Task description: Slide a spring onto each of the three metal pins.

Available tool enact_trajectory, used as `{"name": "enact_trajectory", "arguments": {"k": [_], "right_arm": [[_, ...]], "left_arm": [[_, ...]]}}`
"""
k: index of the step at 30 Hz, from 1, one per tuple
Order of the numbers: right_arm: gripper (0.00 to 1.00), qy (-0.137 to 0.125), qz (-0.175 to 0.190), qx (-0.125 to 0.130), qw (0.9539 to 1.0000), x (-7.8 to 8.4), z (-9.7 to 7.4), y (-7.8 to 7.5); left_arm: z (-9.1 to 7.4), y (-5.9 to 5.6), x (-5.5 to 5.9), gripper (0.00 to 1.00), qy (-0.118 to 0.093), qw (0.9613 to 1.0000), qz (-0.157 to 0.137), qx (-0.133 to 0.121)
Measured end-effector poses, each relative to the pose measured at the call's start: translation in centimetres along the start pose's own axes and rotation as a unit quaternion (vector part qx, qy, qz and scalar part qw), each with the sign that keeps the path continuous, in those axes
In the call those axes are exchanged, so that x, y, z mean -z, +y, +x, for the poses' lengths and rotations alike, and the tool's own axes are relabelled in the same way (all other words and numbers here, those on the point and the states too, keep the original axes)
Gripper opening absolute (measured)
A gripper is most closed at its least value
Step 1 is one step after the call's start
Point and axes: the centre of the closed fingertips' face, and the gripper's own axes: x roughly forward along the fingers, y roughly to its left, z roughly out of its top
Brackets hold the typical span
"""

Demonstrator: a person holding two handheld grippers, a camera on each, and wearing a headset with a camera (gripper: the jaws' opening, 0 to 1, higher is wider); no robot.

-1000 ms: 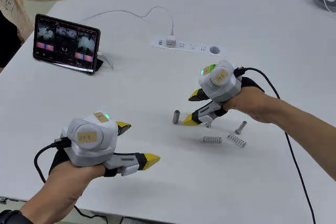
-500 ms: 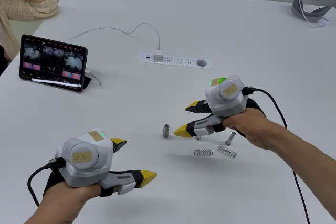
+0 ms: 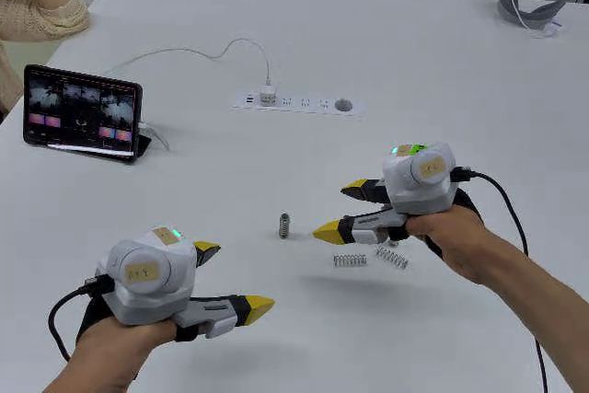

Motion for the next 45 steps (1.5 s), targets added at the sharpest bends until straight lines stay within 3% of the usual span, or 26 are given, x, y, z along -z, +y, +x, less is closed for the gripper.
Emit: {"name": "enact_trajectory", "arguments": {"k": [11,25,45], "right_arm": [[0.65,-0.016,0.026,0.027,0.9991,1.6,-2.3,0.2],[0.69,-0.037,0.060,0.062,0.9956,3.2,-5.4,0.2],[0.73,-0.035,0.095,0.080,0.9916,6.5,-7.6,0.8]], "left_arm": [[0.8,-0.4,0.2,0.70,0.009,0.9999,0.006,0.011],[2.3,-1.2,-0.7,0.70,0.012,0.9993,0.020,0.027],[4.3,-2.1,-1.6,0.70,0.018,0.9982,0.034,0.046]]}}
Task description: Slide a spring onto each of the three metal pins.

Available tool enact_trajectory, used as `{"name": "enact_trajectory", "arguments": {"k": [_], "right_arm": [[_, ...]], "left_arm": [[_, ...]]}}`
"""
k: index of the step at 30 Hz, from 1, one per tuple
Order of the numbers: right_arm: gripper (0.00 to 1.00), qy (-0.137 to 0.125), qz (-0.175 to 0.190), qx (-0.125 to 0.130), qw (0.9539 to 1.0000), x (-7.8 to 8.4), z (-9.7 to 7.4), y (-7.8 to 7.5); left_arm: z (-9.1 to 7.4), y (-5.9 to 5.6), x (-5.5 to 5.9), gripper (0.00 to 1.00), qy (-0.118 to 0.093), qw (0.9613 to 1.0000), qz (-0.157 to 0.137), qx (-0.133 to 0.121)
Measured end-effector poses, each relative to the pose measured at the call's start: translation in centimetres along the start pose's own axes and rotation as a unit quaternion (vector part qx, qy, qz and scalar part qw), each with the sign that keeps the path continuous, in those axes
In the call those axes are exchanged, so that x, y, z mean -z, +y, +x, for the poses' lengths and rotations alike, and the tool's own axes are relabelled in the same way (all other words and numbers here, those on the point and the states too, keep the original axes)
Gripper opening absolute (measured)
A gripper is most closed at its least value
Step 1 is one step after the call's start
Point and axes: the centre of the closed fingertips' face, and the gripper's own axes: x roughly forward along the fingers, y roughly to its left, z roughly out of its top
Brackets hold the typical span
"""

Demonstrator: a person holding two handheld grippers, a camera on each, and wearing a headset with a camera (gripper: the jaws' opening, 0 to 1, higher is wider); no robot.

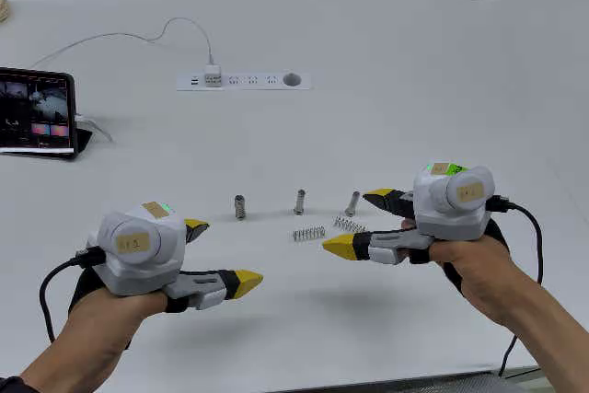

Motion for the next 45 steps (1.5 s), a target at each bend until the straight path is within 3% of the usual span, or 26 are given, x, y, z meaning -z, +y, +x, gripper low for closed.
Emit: {"name": "enact_trajectory", "arguments": {"k": [19,33,45], "right_arm": [[0.74,0.002,0.021,0.013,0.9997,2.0,-2.0,-0.6],[0.75,0.005,0.029,0.017,0.9994,3.0,-2.9,-0.3],[0.75,0.010,0.028,0.014,0.9995,3.6,-3.2,-0.2]], "left_arm": [[3.0,-1.6,-0.7,0.70,0.017,0.9990,0.027,0.031],[5.9,-2.7,-1.2,0.70,0.035,0.9961,0.056,0.058],[7.5,-2.4,-1.2,0.69,0.051,0.9941,0.072,0.063]]}}
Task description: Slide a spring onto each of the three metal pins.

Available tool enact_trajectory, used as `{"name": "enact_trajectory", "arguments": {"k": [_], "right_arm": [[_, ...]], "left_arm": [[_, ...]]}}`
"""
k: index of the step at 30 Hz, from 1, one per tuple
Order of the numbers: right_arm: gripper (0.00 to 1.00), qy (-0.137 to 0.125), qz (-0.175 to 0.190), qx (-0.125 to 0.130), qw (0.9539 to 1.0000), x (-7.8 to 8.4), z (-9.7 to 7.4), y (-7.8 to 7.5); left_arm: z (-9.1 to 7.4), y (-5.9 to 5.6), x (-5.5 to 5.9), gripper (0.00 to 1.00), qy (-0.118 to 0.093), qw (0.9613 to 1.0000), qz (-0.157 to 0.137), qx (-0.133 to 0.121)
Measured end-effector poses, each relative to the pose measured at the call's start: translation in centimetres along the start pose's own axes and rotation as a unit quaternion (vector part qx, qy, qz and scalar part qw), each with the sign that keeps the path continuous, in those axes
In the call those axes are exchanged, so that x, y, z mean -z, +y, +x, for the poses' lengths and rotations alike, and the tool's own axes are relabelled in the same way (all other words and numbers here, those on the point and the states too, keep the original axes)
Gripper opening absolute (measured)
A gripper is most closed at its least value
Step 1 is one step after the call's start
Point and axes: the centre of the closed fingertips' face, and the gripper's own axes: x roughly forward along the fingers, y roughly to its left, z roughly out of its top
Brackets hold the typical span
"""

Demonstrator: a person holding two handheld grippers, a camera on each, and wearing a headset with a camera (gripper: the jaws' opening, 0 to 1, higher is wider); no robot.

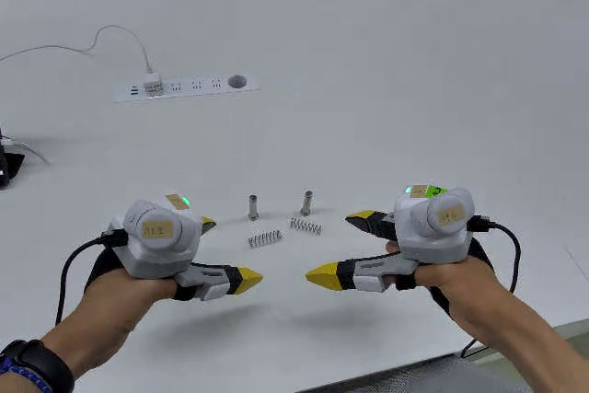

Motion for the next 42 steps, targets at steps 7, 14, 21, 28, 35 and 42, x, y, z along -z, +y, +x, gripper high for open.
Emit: {"name": "enact_trajectory", "arguments": {"k": [7,14,21,28,35,42], "right_arm": [[0.75,0.004,0.006,0.001,1.0000,0.6,-0.1,0.1],[0.75,0.009,0.010,0.001,0.9999,1.1,-0.3,0.0],[0.75,0.009,0.015,0.004,0.9998,1.5,-0.6,-0.2],[0.75,0.007,0.018,0.006,0.9998,1.6,-0.9,-0.4],[0.75,0.009,0.023,0.011,0.9996,2.0,-1.4,-0.7],[0.74,0.012,0.027,0.013,0.9995,2.5,-1.4,-0.7]], "left_arm": [[1.7,0.0,0.4,0.66,0.007,0.9999,-0.008,0.005],[3.3,0.0,0.7,0.65,0.012,0.9997,-0.019,0.012],[4.7,0.4,0.8,0.59,0.018,0.9994,-0.025,0.013],[5.5,0.4,0.8,0.51,0.020,0.9995,-0.023,0.012],[6.6,0.7,1.3,0.43,0.025,0.9994,-0.020,0.009],[7.2,1.3,1.1,0.28,0.022,0.9998,0.003,0.000]]}}
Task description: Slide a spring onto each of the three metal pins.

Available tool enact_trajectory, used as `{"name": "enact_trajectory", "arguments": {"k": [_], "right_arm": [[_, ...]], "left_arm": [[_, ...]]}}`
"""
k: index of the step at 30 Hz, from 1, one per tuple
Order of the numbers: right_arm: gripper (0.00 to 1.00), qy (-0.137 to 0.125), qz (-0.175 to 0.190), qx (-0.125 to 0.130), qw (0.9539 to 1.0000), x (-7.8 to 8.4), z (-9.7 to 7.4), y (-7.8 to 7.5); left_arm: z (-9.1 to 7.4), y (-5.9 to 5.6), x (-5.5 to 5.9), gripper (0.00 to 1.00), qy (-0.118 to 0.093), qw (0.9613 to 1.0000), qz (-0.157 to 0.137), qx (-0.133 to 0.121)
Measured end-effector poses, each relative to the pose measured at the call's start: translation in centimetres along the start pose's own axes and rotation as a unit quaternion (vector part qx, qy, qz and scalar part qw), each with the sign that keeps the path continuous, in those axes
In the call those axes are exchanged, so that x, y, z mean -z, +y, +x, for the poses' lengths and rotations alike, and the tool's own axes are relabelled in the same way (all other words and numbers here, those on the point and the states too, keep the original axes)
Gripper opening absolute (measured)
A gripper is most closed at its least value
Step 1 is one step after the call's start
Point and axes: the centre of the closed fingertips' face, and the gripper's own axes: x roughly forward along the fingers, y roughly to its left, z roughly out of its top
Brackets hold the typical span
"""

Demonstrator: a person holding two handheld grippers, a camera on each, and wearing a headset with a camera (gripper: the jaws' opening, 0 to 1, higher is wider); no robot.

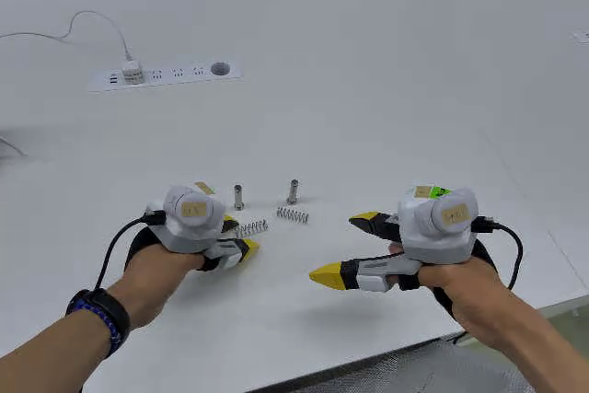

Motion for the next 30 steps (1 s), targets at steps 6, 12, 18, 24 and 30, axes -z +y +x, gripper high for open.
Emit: {"name": "enact_trajectory", "arguments": {"k": [6,12,18,24,30], "right_arm": [[0.74,0.002,0.001,-0.001,1.0000,0.1,0.1,0.2],[0.74,0.007,-0.002,-0.001,1.0000,0.3,-0.1,0.2],[0.74,0.007,0.001,0.000,1.0000,0.3,-0.3,0.1],[0.74,0.008,0.000,-0.004,1.0000,0.5,-0.1,0.5],[0.74,0.010,0.002,-0.008,0.9999,0.9,0.0,0.9]], "left_arm": [[0.1,0.3,0.0,0.20,0.000,0.9999,0.010,-0.006],[0.3,0.2,0.0,0.12,0.000,0.9998,0.016,-0.009],[-0.3,-0.2,0.5,0.11,-0.001,1.0000,-0.002,-0.008],[-1.2,-0.5,1.5,0.11,-0.002,0.9998,-0.015,-0.010],[-2.4,-0.5,2.5,0.11,0.001,0.9997,-0.020,-0.013]]}}
